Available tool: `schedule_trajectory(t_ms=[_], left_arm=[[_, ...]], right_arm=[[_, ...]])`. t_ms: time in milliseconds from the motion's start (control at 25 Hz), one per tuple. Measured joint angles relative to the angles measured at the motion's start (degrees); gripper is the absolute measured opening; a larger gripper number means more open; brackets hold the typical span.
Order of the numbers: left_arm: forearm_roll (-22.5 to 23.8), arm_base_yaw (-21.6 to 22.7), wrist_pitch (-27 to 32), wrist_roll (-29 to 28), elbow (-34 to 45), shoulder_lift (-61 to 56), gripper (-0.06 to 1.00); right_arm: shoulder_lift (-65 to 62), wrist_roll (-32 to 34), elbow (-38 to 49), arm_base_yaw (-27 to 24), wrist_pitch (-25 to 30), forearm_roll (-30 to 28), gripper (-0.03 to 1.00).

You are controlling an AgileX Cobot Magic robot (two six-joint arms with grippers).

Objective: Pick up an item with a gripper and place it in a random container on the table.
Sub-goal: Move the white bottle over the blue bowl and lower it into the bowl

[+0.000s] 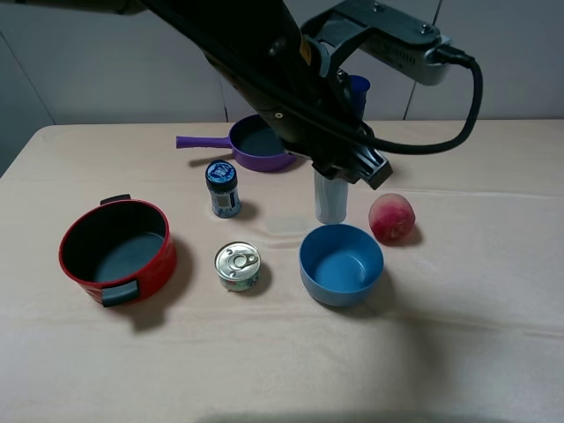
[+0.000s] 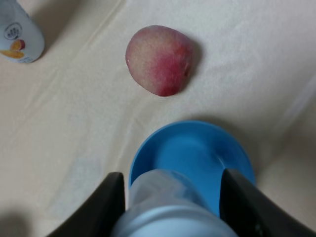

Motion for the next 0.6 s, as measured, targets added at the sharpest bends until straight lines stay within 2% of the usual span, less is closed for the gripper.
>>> schedule_trajectory(t_ms=[600], left_arm=[[0.53, -1.12, -3.03, -0.02, -0.28, 7.62, 0.45]], right_arm=[[0.00, 0.00, 0.00, 0.00, 0.00, 0.00, 0.69]])
